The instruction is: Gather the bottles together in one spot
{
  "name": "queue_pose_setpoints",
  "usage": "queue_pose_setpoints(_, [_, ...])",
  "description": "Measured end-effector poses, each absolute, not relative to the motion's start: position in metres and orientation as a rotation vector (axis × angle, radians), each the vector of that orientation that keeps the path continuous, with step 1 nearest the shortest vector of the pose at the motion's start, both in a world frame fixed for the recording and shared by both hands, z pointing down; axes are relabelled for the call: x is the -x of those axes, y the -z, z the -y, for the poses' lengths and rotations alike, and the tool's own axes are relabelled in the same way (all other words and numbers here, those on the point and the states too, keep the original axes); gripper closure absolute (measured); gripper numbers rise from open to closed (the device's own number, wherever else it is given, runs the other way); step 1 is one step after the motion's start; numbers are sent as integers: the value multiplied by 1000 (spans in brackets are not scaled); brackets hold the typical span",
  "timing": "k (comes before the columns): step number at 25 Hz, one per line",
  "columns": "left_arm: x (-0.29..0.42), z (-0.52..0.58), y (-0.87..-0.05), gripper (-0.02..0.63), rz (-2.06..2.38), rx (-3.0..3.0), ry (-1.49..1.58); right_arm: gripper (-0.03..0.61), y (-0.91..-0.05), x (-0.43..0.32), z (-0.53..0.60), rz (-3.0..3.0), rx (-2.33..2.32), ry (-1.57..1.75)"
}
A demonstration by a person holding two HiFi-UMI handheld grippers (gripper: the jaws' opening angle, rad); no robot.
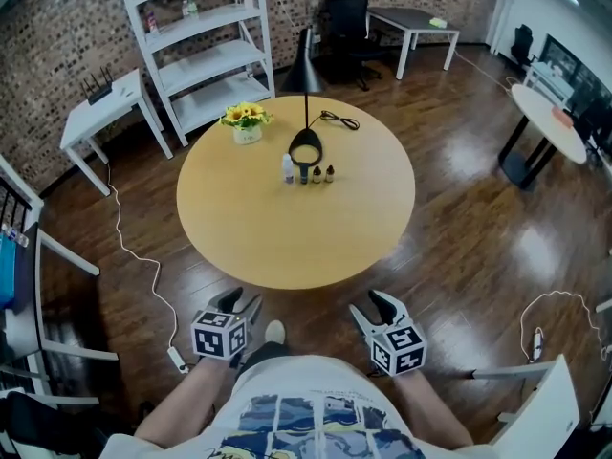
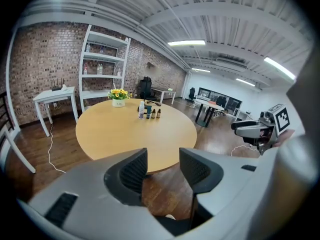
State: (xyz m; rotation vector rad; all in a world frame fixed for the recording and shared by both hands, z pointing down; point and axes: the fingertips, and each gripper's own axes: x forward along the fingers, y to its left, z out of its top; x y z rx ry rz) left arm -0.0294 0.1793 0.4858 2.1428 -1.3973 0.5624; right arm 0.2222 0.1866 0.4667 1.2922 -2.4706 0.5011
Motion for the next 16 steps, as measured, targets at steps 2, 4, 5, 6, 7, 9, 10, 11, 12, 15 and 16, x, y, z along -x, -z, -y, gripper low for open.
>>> queue_pose_setpoints(2, [28,-180,-487,411,1393,-2142,-563,359,-466,-223,-186,2472,-1290,-491])
queue_pose_setpoints(4, [28,-179,-488,411,1390,-2141,-567,359,-466,-221,-186,2468,-1284,-478])
queue_pose_setpoints(5, [29,-179,-488,411,1390,-2142,-569,359,-467,-220,-187,2467,-1278,-473])
queue_pose_setpoints(6, [29,-180,-488,411,1390,-2143,-570,359,-467,-217,-188,2468,-1273,-470])
queue_pose_setpoints(7, [30,-180,-488,411,1390,-2145,-571,359,-467,-215,-189,2470,-1268,-467])
queue_pose_setpoints(9, [31,-180,-488,411,1389,-2145,-571,359,-468,-211,-189,2475,-1259,-468])
queue_pose_setpoints(10, [31,-179,-489,411,1388,-2143,-570,359,-469,-210,-189,2474,-1256,-471])
queue_pose_setpoints(11, [31,-179,-490,410,1386,-2140,-569,359,-469,-210,-188,2473,-1253,-472])
queue_pose_setpoints(12, [30,-178,-491,411,1385,-2139,-569,359,-469,-209,-188,2470,-1250,-471])
queue_pose_setpoints(15, [31,-175,-490,411,1385,-2138,-571,359,-468,-208,-186,2458,-1244,-452])
queue_pose_setpoints(16, [32,-174,-489,411,1386,-2139,-572,359,-468,-208,-186,2453,-1242,-441])
